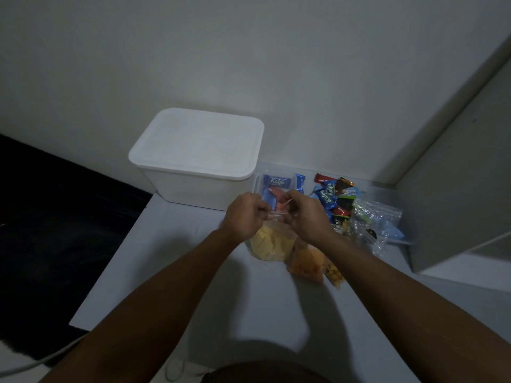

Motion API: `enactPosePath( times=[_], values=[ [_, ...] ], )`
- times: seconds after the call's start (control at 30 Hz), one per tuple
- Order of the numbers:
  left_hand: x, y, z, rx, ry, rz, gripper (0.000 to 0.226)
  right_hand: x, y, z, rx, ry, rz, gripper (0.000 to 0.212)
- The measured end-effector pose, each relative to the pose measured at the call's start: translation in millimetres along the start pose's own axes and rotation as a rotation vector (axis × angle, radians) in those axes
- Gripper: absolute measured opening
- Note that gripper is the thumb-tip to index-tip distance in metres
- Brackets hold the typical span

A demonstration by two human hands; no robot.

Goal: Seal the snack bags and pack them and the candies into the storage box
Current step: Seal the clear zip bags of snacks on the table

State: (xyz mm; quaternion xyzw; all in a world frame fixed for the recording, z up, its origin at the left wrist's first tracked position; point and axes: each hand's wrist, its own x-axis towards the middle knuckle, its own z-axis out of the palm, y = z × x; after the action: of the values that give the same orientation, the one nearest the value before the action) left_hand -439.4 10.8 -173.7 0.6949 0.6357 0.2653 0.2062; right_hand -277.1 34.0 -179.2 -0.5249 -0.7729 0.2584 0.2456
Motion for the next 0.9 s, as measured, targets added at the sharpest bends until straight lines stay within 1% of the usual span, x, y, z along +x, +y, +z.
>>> enactPosePath(
  times=[0.17, 0.37, 0.67, 0.73, 0.77, 0.83, 0.87, 0.9],
  values=[
    [-0.2, -1.7, -1.0, 0.032, 0.013, 0.055, 0.012, 0.8, 2.1, -2.9, 0.03, -0.002, 0.019, 0.04],
    [-0.1, -1.1, -0.7, 0.054, 0.03, 0.08, 0.011, 2.2, 2.8, -1.4, 0.031, 0.007, 0.031, 0.039],
    [-2.1, 0.2, 7.2, 0.109, 0.051, 0.114, 0.008, -2.5, 2.9, 5.1, 0.005, 0.041, -0.009, 0.037],
    [-2.7, -2.1, 6.5, 0.041, 0.037, 0.098, 0.01, -2.4, 2.5, 3.4, 0.036, 0.039, 0.008, 0.03],
    [-3.4, -3.7, 4.6, -0.001, 0.033, 0.068, 0.012, -2.4, 2.0, 2.2, 0.055, 0.037, 0.016, 0.031],
    [-3.8, -8.8, -0.1, -0.074, 0.05, -0.005, 0.018, -2.0, 4.1, 0.5, 0.084, 0.052, 0.04, 0.045],
    [-3.8, -11.1, -2.2, -0.098, 0.057, -0.041, 0.02, -2.1, 5.8, -0.2, 0.09, 0.057, 0.057, 0.045],
    [-4.0, -12.1, -3.8, -0.115, 0.054, -0.072, 0.02, -2.6, 6.6, -1.0, 0.09, 0.045, 0.067, 0.04]
  ],
)
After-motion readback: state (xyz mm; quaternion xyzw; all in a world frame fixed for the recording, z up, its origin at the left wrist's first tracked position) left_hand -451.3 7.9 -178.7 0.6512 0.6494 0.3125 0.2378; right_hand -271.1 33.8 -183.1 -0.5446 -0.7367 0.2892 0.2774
